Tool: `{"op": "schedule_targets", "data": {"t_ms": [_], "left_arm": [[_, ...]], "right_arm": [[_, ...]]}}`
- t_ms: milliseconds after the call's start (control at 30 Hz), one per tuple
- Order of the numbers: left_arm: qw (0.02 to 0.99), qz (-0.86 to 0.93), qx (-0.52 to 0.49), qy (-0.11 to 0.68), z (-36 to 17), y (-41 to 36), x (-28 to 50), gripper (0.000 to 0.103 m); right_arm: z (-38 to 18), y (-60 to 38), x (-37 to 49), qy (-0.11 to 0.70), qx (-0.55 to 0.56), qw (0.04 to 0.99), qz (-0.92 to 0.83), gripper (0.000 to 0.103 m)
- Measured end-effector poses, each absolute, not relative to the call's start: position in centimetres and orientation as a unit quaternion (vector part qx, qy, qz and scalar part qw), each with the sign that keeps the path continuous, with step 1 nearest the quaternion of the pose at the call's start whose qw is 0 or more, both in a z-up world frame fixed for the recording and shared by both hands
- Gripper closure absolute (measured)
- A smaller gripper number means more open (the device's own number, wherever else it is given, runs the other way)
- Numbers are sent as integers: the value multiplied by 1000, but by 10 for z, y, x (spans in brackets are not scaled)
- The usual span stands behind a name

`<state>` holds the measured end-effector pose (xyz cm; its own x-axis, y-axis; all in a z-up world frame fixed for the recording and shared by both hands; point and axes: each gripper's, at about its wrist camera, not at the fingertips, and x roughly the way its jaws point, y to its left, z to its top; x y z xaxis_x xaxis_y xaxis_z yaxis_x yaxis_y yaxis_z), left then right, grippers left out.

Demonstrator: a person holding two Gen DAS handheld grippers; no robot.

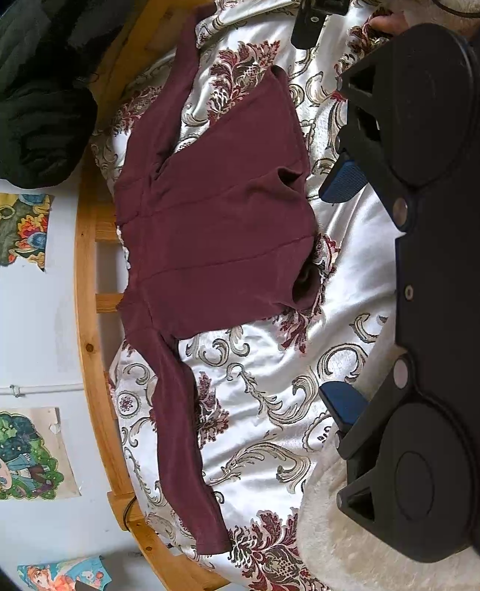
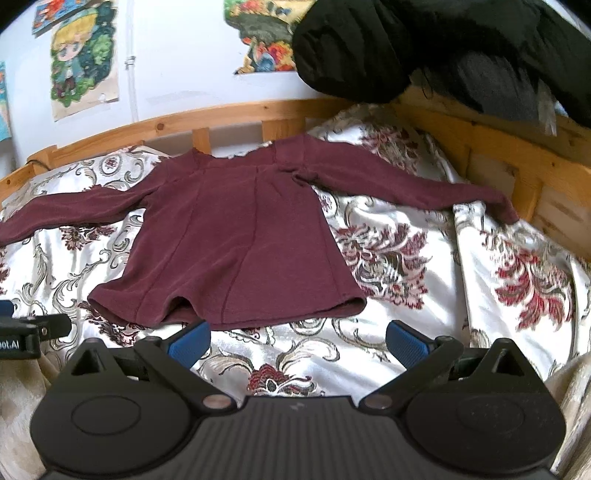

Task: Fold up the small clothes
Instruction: 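Reach the right gripper to the sleeve cuff and close on it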

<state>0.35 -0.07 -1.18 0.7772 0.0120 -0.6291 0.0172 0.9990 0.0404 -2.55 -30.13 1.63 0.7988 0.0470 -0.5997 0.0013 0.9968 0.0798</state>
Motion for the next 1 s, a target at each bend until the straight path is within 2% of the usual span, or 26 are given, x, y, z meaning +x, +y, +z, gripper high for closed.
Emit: {"op": "schedule_targets", "data": {"t_ms": [233,567,800,1000], "left_arm": [[934,-1,20,356,-10,0,18,1],[923,-30,-2,383,0,7,66,1],[918,-42,43,392,8,-10,118,1],[905,-24,149,397,2,-36,161,1]], "right_arm": [[16,-317,-10,357,83,930,4,0],[19,-327,13,390,94,916,-2,0],[21,-350,56,411,102,906,-2,0],[24,-387,101,415,126,899,-55,0]]}}
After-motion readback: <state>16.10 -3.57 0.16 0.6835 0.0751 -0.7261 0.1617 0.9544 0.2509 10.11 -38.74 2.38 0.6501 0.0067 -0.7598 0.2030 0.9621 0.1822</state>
